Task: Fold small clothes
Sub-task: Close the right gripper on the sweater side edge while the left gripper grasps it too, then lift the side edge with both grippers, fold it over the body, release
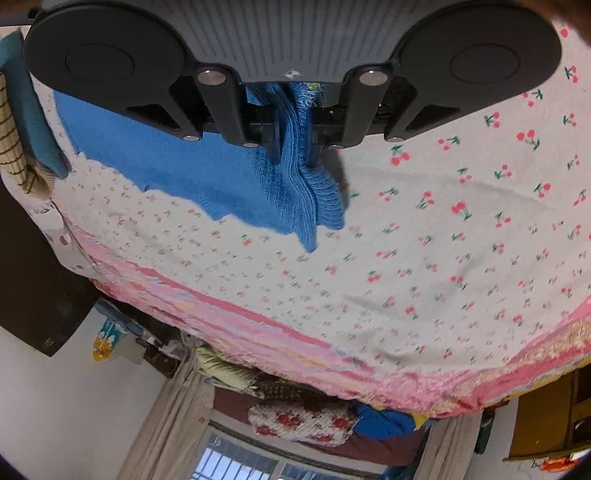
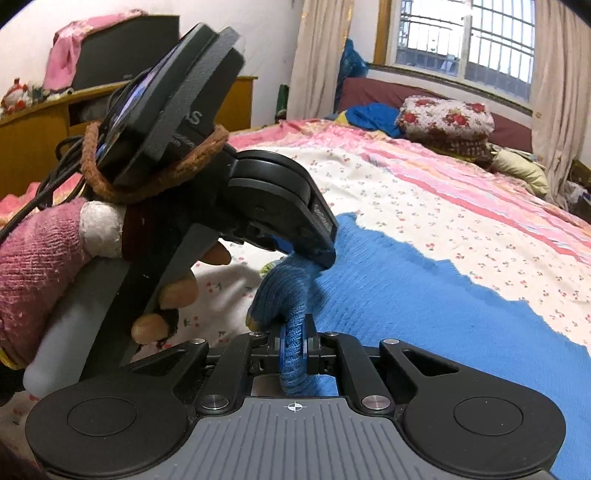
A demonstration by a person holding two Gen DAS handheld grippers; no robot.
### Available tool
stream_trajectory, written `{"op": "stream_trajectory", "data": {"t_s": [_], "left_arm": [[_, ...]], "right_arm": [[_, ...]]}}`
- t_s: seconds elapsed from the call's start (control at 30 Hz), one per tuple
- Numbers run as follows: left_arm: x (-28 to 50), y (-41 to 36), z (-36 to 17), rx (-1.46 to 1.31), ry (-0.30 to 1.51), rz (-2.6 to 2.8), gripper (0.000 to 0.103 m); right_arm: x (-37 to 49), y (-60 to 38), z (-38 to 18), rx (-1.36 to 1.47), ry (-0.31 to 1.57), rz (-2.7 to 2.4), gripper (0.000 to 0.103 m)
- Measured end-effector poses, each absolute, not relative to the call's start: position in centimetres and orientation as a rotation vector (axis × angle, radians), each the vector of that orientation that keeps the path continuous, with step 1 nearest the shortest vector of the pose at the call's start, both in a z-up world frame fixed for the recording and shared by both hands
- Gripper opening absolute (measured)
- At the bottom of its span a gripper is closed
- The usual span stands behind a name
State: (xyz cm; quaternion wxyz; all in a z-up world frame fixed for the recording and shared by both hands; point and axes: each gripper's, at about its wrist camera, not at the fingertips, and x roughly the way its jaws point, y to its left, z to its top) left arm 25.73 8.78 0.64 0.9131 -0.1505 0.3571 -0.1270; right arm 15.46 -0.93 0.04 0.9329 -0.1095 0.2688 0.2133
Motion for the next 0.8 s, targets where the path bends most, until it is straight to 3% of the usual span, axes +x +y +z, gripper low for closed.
{"op": "stream_trajectory", "data": {"t_s": [0.8], "left_arm": [[24.2,-9.1,7.7,-0.119,0.661,-0.495,0.018]], "right_arm": [[11.5,-16.3,4.4,0.04,0.459,0.219,0.004]]}}
